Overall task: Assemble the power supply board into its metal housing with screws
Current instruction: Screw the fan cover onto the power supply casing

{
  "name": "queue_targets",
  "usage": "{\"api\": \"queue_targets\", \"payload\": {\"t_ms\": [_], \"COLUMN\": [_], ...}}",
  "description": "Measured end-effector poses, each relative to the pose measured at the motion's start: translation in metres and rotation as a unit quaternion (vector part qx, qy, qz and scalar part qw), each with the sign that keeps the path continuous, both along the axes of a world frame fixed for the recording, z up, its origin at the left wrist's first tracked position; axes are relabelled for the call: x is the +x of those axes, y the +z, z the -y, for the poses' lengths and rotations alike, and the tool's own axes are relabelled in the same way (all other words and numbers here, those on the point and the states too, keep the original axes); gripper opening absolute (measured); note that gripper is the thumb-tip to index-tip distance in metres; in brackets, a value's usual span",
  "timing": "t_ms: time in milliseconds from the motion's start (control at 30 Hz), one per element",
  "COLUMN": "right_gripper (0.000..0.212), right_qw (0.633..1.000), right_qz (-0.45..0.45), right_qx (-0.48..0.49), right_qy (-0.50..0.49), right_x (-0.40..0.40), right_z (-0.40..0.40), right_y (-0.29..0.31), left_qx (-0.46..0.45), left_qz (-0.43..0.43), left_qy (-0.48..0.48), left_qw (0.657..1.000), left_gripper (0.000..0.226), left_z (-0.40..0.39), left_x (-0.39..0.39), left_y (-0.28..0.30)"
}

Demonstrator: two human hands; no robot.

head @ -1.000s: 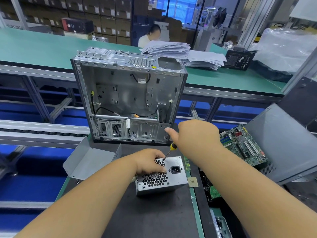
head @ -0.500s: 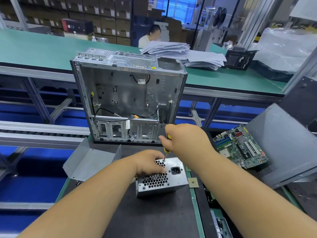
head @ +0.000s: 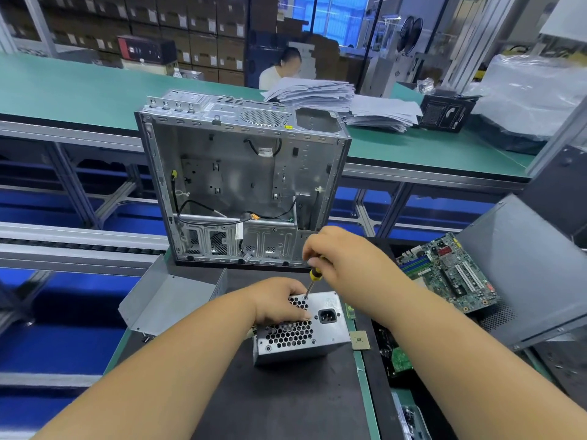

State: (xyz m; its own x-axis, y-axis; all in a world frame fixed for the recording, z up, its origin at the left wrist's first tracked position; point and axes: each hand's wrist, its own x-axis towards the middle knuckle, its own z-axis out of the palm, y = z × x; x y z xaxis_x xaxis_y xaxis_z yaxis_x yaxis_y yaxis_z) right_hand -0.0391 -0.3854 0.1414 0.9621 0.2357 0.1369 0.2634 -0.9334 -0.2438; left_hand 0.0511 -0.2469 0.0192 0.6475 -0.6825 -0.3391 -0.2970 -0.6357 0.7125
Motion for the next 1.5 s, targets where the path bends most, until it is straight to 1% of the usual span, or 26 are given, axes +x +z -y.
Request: {"api": "queue_targets", "payload": {"t_ms": [33, 100, 133, 200, 333, 533, 667, 800, 900, 967, 1067, 1200, 1400, 1433, 1500], "right_gripper": [0.013, 0.028, 0.035, 0.041, 0.041, 0.038, 0.037, 0.028, 0.02, 0.013, 0.01, 0.01, 0.009, 0.009, 0.009], "right_qw": [1.0, 0.999, 0.999, 0.998, 0.998, 0.997, 0.998, 0.998, 0.988, 0.975, 0.962, 0.952, 0.947, 0.945, 0.941], "right_qz": [-0.011, -0.029, -0.031, -0.026, -0.022, -0.016, -0.006, -0.003, 0.074, 0.105, 0.103, 0.114, 0.105, 0.108, 0.116], "right_qx": [-0.002, -0.019, -0.035, -0.052, -0.056, -0.063, -0.057, -0.011, 0.075, 0.129, 0.17, 0.198, 0.209, 0.215, 0.231], "right_qy": [0.012, 0.019, 0.014, -0.003, -0.02, -0.036, -0.033, -0.062, -0.108, -0.146, -0.188, -0.204, -0.22, -0.22, -0.218], "right_x": [-0.002, -0.002, -0.001, 0.003, 0.007, 0.01, 0.009, 0.004, -0.002, -0.006, -0.009, -0.012, -0.012, -0.012, -0.012], "right_z": [-0.001, -0.001, 0.0, 0.002, 0.003, 0.002, 0.003, 0.014, 0.027, 0.031, 0.034, 0.036, 0.037, 0.037, 0.036], "right_y": [0.0, 0.001, 0.002, 0.003, 0.003, -0.001, -0.003, 0.003, 0.005, 0.002, -0.008, -0.017, -0.023, -0.024, -0.026], "left_qx": [-0.001, -0.006, -0.007, -0.002, 0.006, 0.012, 0.012, 0.02, -0.022, -0.039, -0.025, -0.03, -0.02, -0.03, -0.091], "left_qz": [0.0, -0.007, -0.012, -0.01, 0.009, 0.007, 0.006, 0.019, -0.035, -0.06, -0.061, -0.068, -0.042, -0.026, 0.029], "left_qy": [0.0, 0.003, 0.005, 0.004, -0.007, -0.003, -0.003, -0.003, 0.034, 0.076, 0.095, 0.112, 0.143, 0.148, 0.163], "left_qw": [1.0, 1.0, 1.0, 1.0, 1.0, 1.0, 1.0, 1.0, 0.999, 0.995, 0.993, 0.991, 0.989, 0.988, 0.982], "left_gripper": [0.024, 0.027, 0.025, 0.017, 0.013, 0.022, 0.016, 0.013, 0.012, 0.019, 0.022, 0.021, 0.019, 0.017, 0.018], "left_z": [0.0, 0.0, 0.0, 0.0, -0.001, -0.001, -0.002, -0.001, 0.0, 0.002, 0.006, 0.009, 0.013, 0.012, 0.007], "left_x": [0.0, 0.001, 0.001, 0.002, 0.0, -0.004, -0.002, 0.001, 0.005, 0.008, 0.013, 0.021, 0.025, 0.023, 0.019], "left_y": [0.0, 0.0, -0.001, -0.002, -0.002, 0.001, 0.0, -0.004, -0.005, -0.007, -0.008, -0.01, -0.011, -0.012, -0.014]}}
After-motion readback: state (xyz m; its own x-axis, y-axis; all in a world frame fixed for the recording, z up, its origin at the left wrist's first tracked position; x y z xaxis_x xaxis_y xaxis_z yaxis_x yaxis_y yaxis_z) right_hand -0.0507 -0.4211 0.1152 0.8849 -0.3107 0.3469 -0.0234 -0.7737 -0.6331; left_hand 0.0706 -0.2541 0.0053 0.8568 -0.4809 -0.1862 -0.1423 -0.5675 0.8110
